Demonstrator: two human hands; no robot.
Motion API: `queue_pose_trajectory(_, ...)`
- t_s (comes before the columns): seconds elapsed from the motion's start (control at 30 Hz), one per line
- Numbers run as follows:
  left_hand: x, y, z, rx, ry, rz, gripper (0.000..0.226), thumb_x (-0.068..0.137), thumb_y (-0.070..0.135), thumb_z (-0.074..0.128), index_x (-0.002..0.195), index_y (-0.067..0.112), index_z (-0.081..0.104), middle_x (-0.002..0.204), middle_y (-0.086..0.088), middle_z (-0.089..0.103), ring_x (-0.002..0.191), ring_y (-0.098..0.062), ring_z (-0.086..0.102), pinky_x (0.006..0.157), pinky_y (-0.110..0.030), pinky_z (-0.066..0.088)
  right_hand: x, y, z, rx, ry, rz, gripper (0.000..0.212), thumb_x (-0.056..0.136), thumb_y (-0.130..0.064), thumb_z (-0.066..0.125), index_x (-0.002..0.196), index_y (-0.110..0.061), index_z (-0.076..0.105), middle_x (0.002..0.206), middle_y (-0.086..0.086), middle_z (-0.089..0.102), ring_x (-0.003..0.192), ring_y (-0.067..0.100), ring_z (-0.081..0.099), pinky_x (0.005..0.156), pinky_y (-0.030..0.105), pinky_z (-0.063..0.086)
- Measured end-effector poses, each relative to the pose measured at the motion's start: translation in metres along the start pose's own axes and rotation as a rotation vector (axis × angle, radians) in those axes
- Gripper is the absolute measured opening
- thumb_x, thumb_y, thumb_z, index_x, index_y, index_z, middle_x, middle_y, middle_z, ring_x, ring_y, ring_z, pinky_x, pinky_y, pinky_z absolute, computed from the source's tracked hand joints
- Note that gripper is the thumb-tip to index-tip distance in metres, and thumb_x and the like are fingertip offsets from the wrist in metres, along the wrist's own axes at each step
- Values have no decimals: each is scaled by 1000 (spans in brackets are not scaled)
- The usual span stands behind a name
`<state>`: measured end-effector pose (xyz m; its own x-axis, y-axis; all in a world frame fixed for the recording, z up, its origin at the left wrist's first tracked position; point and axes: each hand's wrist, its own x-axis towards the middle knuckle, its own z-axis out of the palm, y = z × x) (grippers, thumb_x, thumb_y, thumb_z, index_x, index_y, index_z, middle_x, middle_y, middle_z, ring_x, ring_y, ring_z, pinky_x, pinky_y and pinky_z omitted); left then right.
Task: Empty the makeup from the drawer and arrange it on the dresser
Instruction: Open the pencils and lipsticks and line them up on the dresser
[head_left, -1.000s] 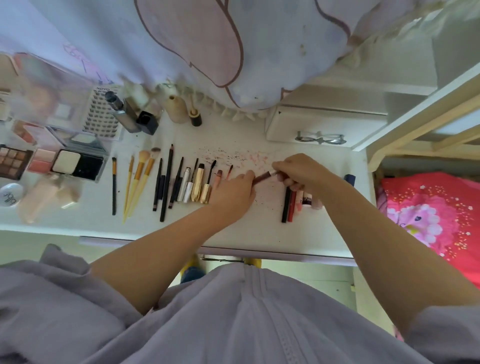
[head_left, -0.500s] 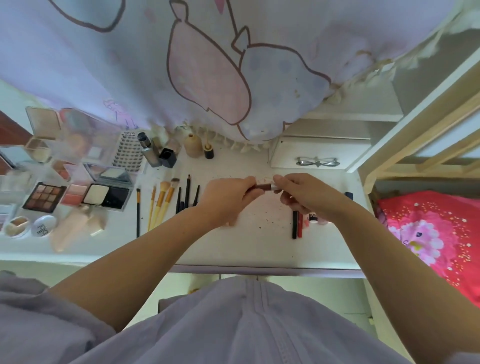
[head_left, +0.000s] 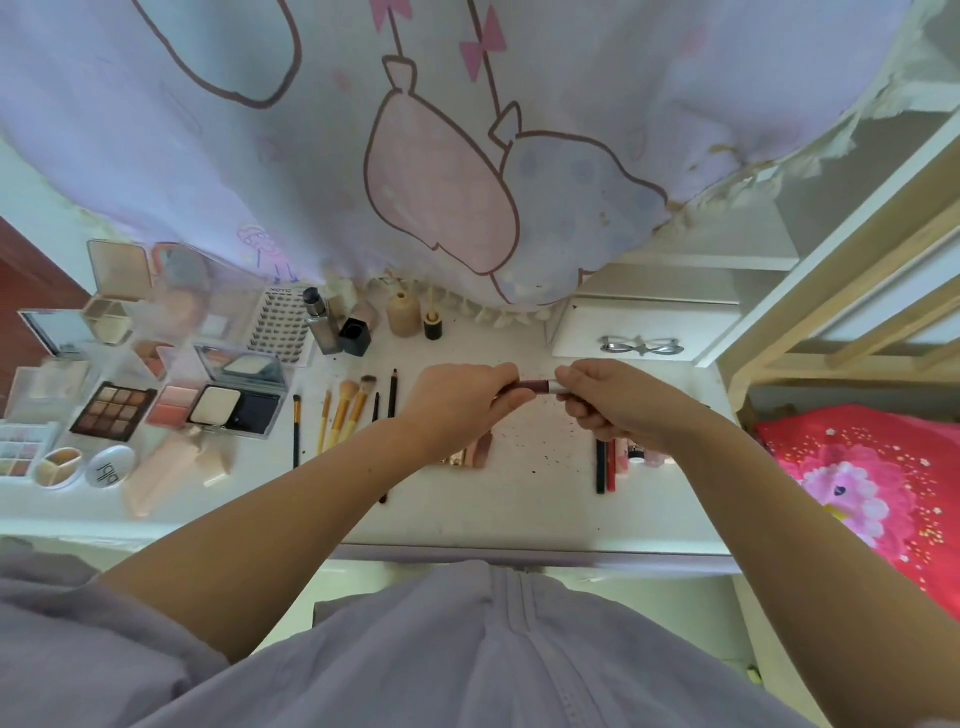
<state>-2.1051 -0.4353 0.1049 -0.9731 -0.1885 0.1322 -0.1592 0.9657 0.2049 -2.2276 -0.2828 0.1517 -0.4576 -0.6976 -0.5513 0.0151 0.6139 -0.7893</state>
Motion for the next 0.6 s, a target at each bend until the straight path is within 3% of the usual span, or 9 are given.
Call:
queue_pose_trajectory(0.1, 0, -1, 0, -36, 1, -20, 35, 93, 53, 28, 89, 25, 48, 56, 11, 41, 50, -8, 43, 43, -23, 24, -3, -2, -4, -1, -7, 28, 33, 96, -40, 47, 92, -9, 57, 58, -3, 50, 41, 4, 39, 38, 16, 30)
queue_pose_trajectory(0.2, 2, 2, -1, -41, 8, -9, 36, 93, 54, 27, 89, 25, 49, 56, 11, 43, 47, -7, 41, 43, -23, 25, -2, -2, -6, 23, 10, 64, 47, 99, -48, 34, 81, -9, 53, 45, -5, 41, 36, 8, 30, 35, 17, 23)
queue_pose_trajectory(0.33, 4, 0, -1, -23, 0, -3, 35, 94, 52, 28, 90, 25, 49, 59, 10, 46, 48, -7, 41, 42, -23, 22, -4, 0, -9, 20, -23, 9, 32, 100, -36, 40, 87, -11, 55, 58, -3, 47, 43, 5, 36, 38, 15, 28)
queue_pose_trajectory(0.4, 5, 0, -3, -27, -2, 5, 33, 94, 53, 28, 88, 26, 46, 56, 11, 42, 45, -4, 36, 42, -23, 19, -4, 0, -11, -5, -35, 37, 37, 98, -43, 41, 92, -10, 57, 55, -3, 48, 41, 6, 37, 38, 16, 28)
queue_pose_trajectory(0.5, 7, 4, -5, -21, 0, 22, 35, 91, 57, 21, 83, 29, 41, 56, 10, 43, 44, -3, 35, 42, -23, 19, -1, 0, -12, 10, 17, 67, 51, 97, -52, 32, 80, -10, 55, 44, -6, 41, 36, 8, 31, 36, 18, 24)
queue_pose_trajectory(0.6, 9, 4, -4, -11, -7, 9, 36, 92, 56, 24, 85, 27, 44, 58, 10, 44, 45, -5, 36, 43, -24, 20, 0, 0, -12, 14, 27, 24, 38, 99, -41, 39, 82, -11, 56, 52, -5, 48, 41, 6, 38, 37, 16, 29)
